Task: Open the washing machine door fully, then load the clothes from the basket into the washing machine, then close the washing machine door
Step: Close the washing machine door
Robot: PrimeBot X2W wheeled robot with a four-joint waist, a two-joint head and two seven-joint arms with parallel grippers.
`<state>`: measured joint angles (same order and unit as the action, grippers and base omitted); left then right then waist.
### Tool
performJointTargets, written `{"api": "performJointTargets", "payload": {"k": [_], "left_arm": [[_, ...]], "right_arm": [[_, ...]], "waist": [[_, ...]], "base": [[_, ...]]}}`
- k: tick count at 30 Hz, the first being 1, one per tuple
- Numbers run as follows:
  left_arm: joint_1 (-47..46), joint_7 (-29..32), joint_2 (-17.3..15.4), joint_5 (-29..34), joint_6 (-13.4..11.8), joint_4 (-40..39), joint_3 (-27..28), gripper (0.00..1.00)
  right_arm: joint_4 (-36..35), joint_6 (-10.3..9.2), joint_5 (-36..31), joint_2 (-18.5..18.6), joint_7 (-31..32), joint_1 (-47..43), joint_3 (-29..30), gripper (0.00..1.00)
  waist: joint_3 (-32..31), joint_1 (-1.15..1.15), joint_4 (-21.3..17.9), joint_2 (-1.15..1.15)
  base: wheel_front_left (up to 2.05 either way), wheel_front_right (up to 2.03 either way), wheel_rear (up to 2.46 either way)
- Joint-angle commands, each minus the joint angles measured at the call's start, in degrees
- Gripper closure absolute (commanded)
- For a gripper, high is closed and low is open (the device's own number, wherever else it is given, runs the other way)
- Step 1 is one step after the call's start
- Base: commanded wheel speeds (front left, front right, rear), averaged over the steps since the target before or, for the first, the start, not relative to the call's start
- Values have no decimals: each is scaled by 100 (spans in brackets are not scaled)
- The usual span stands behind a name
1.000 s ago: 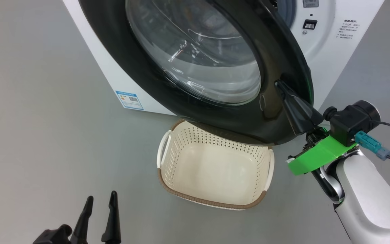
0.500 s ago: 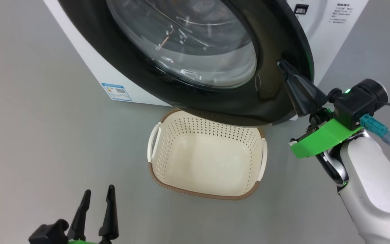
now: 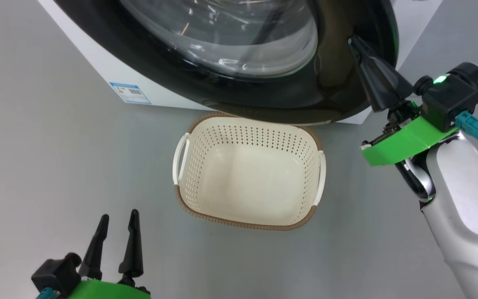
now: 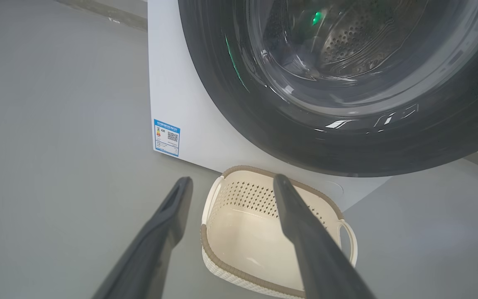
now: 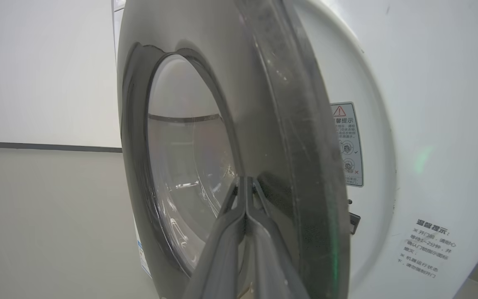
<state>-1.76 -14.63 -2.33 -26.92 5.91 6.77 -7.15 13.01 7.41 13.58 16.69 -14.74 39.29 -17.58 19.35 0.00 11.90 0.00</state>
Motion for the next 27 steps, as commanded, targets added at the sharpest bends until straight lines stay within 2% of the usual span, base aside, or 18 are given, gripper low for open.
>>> {"api": "performJointTargets", "payload": {"k": [1,14,27], "left_arm": [[-136,-37,-54,35,33,-89,203,0],[-335,-37,-54,-99,94,-117,154,0],[-384,-37,-54,-122,125,-182,95,0]], "right_arm": [[-101,8,-72,0,-26,97,-10,100],[99,8,-89,251,-26,715,81,100],[572,8,-203,497,-26,1768,-141,100]], "waist": [[95,0,34,0],[442,0,157,0],[718,0,250,0]], "base": [[0,0,0],[0,0,0],[0,0,0]]}}
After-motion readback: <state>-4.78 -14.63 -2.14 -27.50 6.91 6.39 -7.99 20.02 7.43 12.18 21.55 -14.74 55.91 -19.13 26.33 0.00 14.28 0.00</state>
